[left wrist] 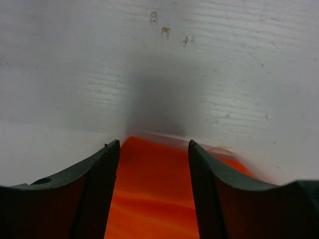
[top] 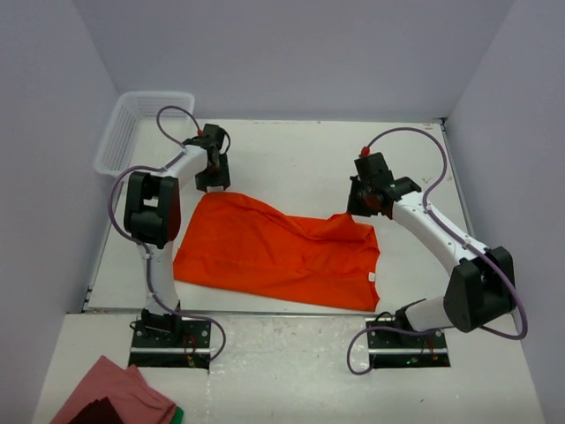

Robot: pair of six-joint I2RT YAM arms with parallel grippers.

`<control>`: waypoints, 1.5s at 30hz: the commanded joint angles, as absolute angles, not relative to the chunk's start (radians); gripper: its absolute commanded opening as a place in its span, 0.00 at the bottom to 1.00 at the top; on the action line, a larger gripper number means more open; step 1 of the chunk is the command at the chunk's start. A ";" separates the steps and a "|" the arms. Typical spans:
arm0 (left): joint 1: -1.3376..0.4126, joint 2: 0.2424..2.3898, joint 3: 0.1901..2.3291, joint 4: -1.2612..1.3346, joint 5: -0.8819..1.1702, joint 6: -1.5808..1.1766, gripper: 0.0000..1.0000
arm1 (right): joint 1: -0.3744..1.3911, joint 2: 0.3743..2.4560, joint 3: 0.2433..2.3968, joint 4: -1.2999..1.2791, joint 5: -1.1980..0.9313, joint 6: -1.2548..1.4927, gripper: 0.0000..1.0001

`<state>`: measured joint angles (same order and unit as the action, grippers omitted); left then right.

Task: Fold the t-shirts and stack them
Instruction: Grap the side of the flattened tshirt furthest away from the robot with both arms

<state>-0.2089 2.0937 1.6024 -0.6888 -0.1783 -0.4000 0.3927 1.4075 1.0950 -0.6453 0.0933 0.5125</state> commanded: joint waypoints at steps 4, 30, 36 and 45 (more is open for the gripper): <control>-0.196 2.097 1.672 -0.735 -0.213 -0.382 0.58 | 0.397 1.445 1.097 -0.614 0.072 0.488 0.00; -0.199 1.984 1.548 -0.675 -0.207 -0.397 0.00 | 0.396 1.511 1.207 -0.650 0.156 0.477 0.00; -0.204 1.818 1.534 -0.693 -0.232 -0.391 0.00 | 0.396 1.551 1.287 -0.664 0.227 0.451 0.00; -0.215 1.605 1.318 -0.600 -0.252 -0.419 0.00 | 0.391 1.571 1.425 -0.681 0.241 0.403 0.00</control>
<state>-0.2115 1.6215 1.3819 -0.6445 -0.2211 -0.4080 0.3923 1.5669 1.3628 -0.6724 0.2024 0.4347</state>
